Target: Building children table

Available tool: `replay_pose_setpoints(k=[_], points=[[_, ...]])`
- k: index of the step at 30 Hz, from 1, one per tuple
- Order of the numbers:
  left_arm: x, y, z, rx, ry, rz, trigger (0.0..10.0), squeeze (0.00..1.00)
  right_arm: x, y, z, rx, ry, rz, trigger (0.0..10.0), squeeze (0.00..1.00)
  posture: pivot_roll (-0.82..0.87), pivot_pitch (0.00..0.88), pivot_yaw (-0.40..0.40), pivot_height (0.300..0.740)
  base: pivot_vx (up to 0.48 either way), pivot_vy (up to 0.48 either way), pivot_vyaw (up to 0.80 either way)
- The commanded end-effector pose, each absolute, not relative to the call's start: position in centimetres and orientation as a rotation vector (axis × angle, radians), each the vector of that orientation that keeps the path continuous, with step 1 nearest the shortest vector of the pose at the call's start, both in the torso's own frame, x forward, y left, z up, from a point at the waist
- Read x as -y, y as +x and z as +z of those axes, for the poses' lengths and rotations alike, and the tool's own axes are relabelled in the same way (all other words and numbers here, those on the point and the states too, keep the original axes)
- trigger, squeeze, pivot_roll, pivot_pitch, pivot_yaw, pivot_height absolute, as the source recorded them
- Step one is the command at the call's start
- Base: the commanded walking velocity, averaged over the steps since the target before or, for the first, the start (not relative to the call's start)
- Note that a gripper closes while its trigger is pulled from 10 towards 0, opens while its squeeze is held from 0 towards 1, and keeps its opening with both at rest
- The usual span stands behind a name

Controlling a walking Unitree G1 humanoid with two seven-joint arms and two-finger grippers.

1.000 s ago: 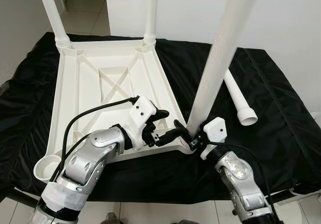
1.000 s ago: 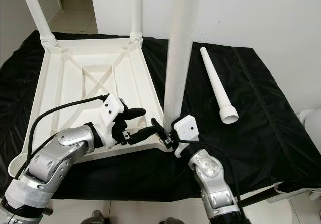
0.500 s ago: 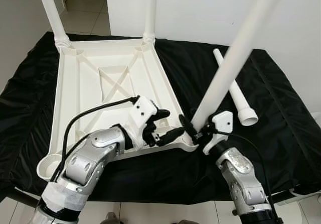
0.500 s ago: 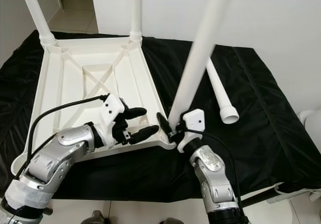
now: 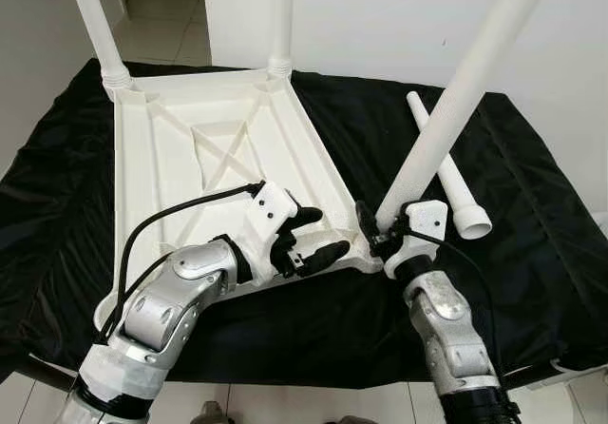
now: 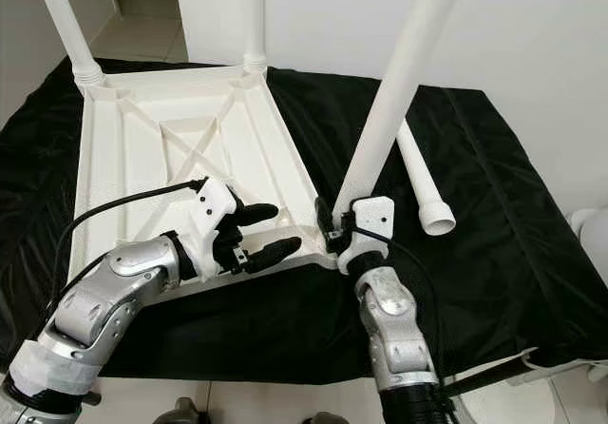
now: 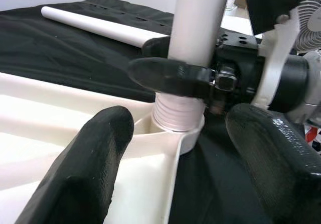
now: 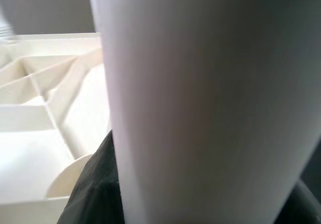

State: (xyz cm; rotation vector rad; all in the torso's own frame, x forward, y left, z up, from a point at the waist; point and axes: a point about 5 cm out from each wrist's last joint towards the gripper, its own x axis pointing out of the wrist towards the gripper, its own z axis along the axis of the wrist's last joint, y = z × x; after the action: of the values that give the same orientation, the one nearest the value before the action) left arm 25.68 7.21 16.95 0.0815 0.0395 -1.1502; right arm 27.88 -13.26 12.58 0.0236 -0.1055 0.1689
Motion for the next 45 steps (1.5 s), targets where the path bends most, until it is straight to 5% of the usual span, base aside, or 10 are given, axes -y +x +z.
replay_pose_setpoints(k=[1, 27, 28, 29, 30, 36, 37, 38, 39, 45], points=[[-6.9, 25.4, 17.0, -0.035, 0.081, -1.185, 10.0, 0.00, 13.9, 27.7, 10.3, -0.007, -0.002, 0.118, 10.0, 0.00, 0.05, 0.041, -0.046, 0.740, 0.000, 0.000, 0.00], [-6.4, 25.2, 17.0, -0.018, 0.071, -1.181, 10.0, 0.00, 13.0, 30.2, 10.5, -0.014, 0.095, -0.174, 10.0, 0.00, 0.06, 0.029, -0.064, 0.740, 0.000, 0.000, 0.00], [-6.4, 25.2, 17.0, -0.018, 0.068, -1.181, 10.0, 0.00, 13.1, 30.2, 10.6, -0.002, 0.090, -0.170, 10.0, 0.34, 0.06, 0.027, -0.065, 0.740, 0.000, 0.000, 0.00], [-6.4, 25.2, 17.0, -0.018, 0.068, -1.181, 10.0, 0.00, 13.1, 30.2, 10.6, -0.002, 0.090, -0.170, 10.0, 0.34, 0.06, 0.027, -0.065, 0.740, 0.000, 0.000, 0.00], [-6.4, 25.2, 17.0, -0.018, 0.068, -1.181, 10.0, 0.00, 13.2, 30.2, 10.8, 0.012, 0.090, -0.159, 10.0, 1.00, 0.06, 0.025, -0.067, 0.740, 0.000, 0.000, 0.00], [-6.4, 25.2, 17.0, -0.017, 0.065, -1.179, 10.0, 0.00, 13.8, 30.0, 11.7, 0.089, 0.058, -0.116, 10.0, 1.00, 0.06, 0.020, -0.069, 0.740, 0.000, 0.000, 0.00], [-6.3, 25.2, 17.0, -0.017, 0.065, -1.180, 10.0, 0.00, 14.1, 29.9, 12.1, 0.115, 0.046, -0.094, 10.0, 0.90, 0.05, 0.018, -0.069, 0.740, 0.000, 0.000, 0.00], [-6.3, 25.2, 17.0, -0.017, 0.064, -1.180, 10.0, 0.00, 14.4, 29.8, 12.4, 0.139, 0.018, -0.071, 10.0, 0.11, 0.05, 0.017, -0.069, 0.740, 0.000, 0.000, 0.00], [-6.3, 25.2, 16.9, -0.017, 0.064, -1.181, 10.0, 0.00, 14.7, 29.7, 12.6, 0.156, 0.010, -0.044, 10.0, 0.00, 0.05, 0.015, -0.068, 0.740, 0.000, 0.000, 0.00], [-6.2, 25.2, 16.9, -0.016, 0.065, -1.183, 10.0, 0.00, 15.8, 29.5, 12.9, 0.181, -0.012, 0.052, 10.0, 0.00, 0.05, 0.010, -0.066, 0.740, 0.000, 0.000, 0.00]])
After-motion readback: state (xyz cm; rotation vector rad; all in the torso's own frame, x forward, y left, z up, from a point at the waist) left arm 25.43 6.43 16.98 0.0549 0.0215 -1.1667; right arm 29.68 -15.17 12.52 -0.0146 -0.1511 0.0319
